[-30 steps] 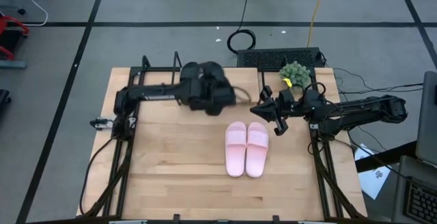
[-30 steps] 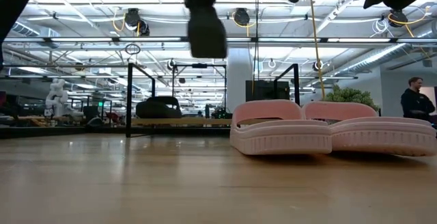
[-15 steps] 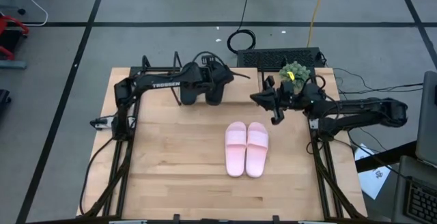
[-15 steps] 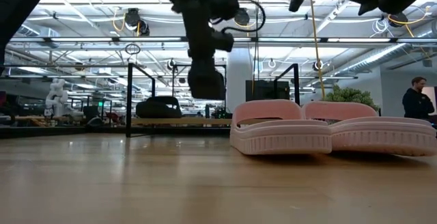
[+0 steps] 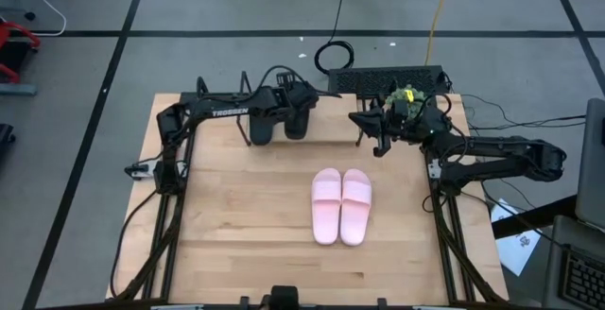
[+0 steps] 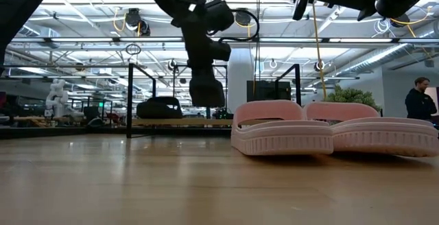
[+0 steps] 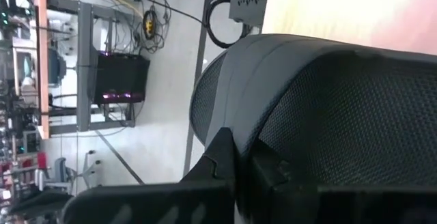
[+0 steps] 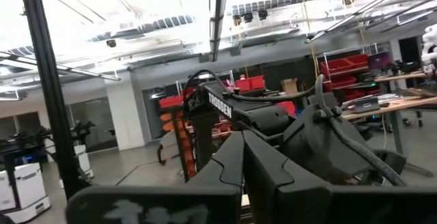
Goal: Pick and place slides into the shelf
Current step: Put the black slide on the shelf
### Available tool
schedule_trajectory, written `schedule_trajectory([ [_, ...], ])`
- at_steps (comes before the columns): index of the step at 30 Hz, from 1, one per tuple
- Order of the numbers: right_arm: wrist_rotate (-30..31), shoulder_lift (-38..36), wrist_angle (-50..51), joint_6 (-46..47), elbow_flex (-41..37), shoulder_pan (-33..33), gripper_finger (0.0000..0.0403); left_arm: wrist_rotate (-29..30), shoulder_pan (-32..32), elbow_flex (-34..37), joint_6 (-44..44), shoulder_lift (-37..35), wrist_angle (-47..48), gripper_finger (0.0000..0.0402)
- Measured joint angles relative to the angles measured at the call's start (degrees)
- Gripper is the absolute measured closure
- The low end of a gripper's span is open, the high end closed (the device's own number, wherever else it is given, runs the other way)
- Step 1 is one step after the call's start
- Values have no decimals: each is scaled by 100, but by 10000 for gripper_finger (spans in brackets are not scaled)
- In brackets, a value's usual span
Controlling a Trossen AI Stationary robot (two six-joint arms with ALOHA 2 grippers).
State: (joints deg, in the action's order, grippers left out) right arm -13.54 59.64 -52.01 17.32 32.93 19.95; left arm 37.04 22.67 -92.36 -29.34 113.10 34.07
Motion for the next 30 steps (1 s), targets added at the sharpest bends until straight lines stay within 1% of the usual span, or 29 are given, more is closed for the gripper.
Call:
schedule_trajectory([
  [6,-6,0,1,0,0,12,403,-14,83,42,100,0,74,402],
  [10,-7,0,2,0,0,12,403,-61,78,345,196,-2,34,402],
  [15,-8,0,2,0,0,12,403,214,21,685,20,0,-171,402],
  [23,-7,0,2,2,0,12,403,134,40,1242,82,-189,-544,402],
  [30,-7,-2,9,22,0,12,403,36,127,1428,160,-269,-713,397],
])
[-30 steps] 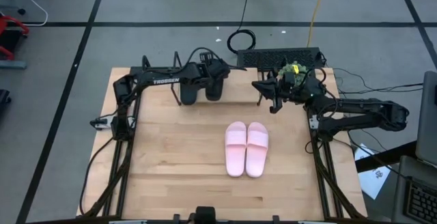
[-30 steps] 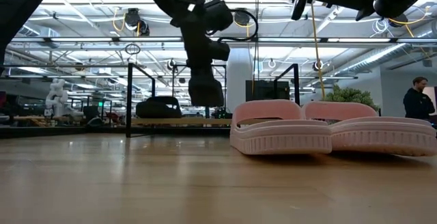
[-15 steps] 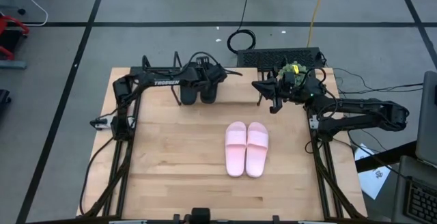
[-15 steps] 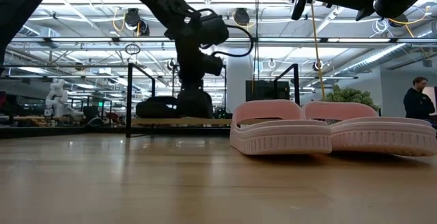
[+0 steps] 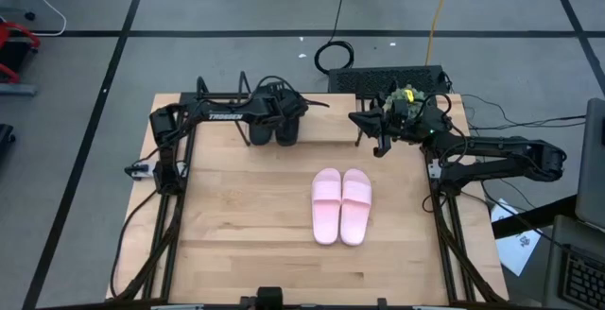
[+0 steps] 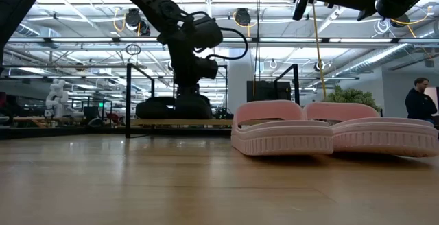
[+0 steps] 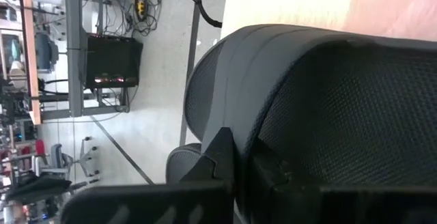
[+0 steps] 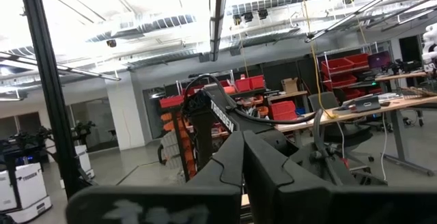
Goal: Pick and place slides into the shelf
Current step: Put the black slide on the shelf
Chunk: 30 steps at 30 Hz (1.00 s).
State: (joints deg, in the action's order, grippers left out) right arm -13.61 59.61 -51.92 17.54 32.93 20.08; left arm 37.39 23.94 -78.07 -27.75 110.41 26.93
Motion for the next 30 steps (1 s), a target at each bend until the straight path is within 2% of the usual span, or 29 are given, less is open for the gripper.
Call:
schedule_trajectory([
  [11,0,0,-7,22,0,-4,403,14,26,8,-26,13,-19,359],
  [23,0,2,-7,23,0,-29,403,476,61,23,-245,42,-313,358],
  [30,0,2,-8,24,0,-35,403,397,74,23,-151,40,-295,357],
])
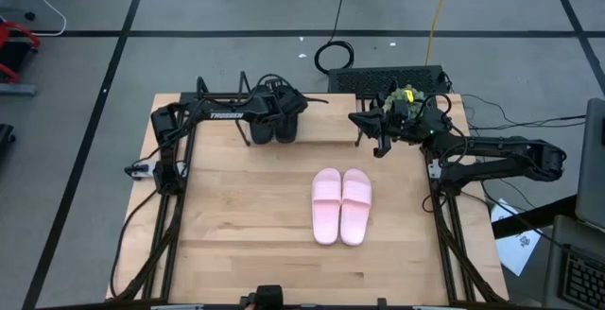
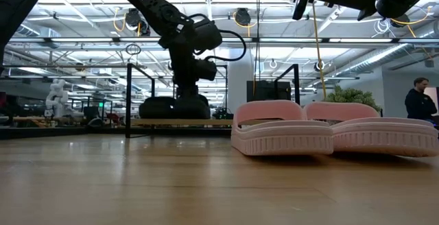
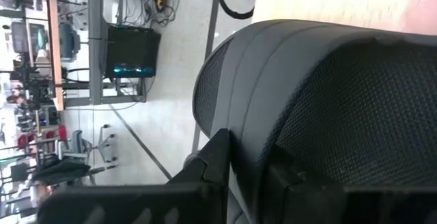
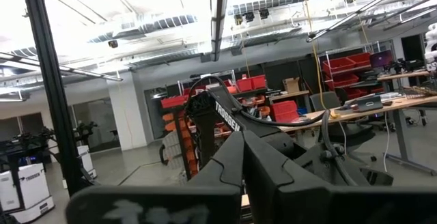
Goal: Pick and place slides into the shelf
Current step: Put the black slide on the shelf
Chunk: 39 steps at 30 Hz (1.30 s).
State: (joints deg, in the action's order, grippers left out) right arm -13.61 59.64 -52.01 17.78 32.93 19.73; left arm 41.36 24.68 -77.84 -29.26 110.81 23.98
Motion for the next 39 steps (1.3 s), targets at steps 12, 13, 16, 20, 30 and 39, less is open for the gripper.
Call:
schedule_trajectory([
  [12,0,0,0,17,0,0,403,-232,-182,-4,7,-9,162,357],
  [13,0,0,0,17,0,0,403,-232,-185,-4,18,-9,182,357],
  [16,0,0,0,48,0,0,403,-234,-181,-7,30,-15,190,357],
  [20,-13,0,0,127,0,-2,403,-234,-149,-11,53,-18,206,351],
  [30,-15,0,0,109,0,-33,403,18,-123,-13,129,-18,306,323],
  [39,-17,0,0,109,0,-33,403,114,-128,-13,157,-18,326,323],
])
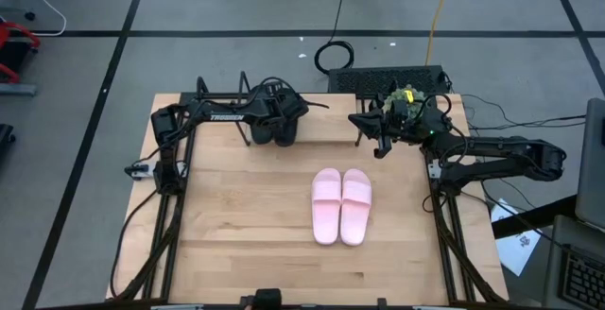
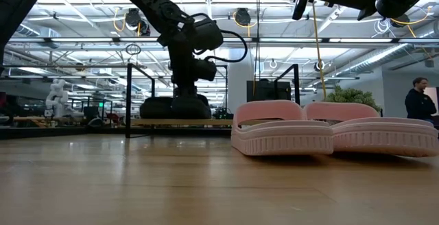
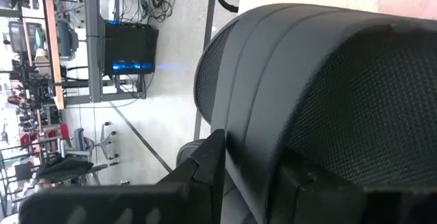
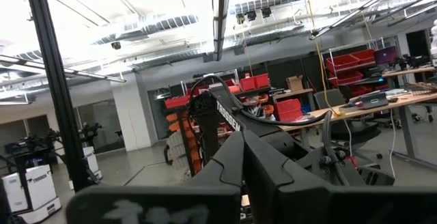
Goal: Pick and place slides into the shelf
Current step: Put the black slide on the shelf
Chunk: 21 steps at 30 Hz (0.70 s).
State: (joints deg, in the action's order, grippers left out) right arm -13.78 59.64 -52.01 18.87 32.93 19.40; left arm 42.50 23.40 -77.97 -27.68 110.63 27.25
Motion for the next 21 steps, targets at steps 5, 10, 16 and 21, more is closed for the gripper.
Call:
schedule_trajectory([
  [5,0,0,2,-1,0,0,403,70,-28,0,80,0,1,323],
  [10,0,0,0,-2,0,0,403,101,-28,0,91,0,0,323],
  [16,-2,0,2,-2,0,0,403,90,-49,0,98,0,0,323],
  [21,-2,0,2,-2,0,0,403,32,-112,0,94,0,0,323],
])
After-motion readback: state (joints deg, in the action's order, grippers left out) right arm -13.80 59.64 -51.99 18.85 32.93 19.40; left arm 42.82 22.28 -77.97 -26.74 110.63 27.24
